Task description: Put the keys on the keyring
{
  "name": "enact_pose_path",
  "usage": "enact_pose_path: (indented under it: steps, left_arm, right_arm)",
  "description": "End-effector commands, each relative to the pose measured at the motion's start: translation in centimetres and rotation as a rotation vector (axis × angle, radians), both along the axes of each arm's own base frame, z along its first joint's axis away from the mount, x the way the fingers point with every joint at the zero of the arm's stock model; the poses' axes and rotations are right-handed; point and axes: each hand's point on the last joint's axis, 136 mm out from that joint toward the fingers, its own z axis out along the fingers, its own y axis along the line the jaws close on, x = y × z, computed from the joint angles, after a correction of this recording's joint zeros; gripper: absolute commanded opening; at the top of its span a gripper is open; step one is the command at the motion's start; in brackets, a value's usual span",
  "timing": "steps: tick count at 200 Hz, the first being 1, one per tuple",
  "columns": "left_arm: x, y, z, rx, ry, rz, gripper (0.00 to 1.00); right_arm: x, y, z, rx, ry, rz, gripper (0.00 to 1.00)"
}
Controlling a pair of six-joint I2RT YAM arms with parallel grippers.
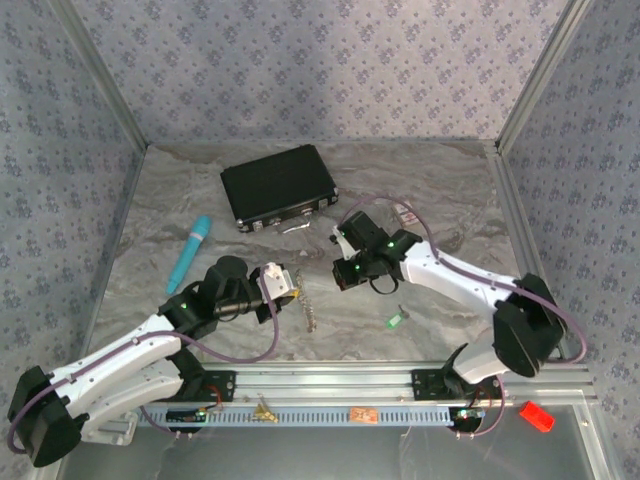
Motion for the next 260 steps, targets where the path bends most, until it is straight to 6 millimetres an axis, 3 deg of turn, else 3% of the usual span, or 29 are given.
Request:
enact_pose_path:
  steps: [1,64,80,111,158,234,260]
  left_arm:
    - [0.1,-0.1,0.8,-0.014,-0.005,0.006,0.00]
    - [0.1,-0.1,0.6,-0.009,-0.017,-0.002,0.00]
    - [0.0,-0.1,0.8,-0.012,-0.020,-0.003,0.00]
    - [0.0,-0.1,0.8,-0.011,-0.022,-0.005,0.00]
    - [0.0,-0.2,0.8,-0.011,-0.024,-0.009,0.00]
    - [0.1,-0.3,0.8,-0.010,-0.026,-0.012,0.00]
    - [0.1,-0.4,0.8,-0.010,-0.027,-0.014,0.00]
  right_arm:
    - [-1.7,-2.8,-4.5,-0.142,0.138,-0.040,0.00]
    - [-2.1,-4.2,-8.3,-0.264,0.199,-0.069,0.00]
    - [-2.1,-4.5,-8.6,-0.284,0.204,-0.076,0.00]
    - [-2.3,-4.9,-8.9,-0.312,0.216,-0.078,0.13]
    - [-2.4,-5.1,-9.0,-0.335,0.227,-0.069,0.16]
    - [-2.5,-4.7,-8.4,-0.325,0.231,-0.057,0.08]
    - [-2.5,-4.6,-8.1,-0.321,0.229,-0.052,0.00]
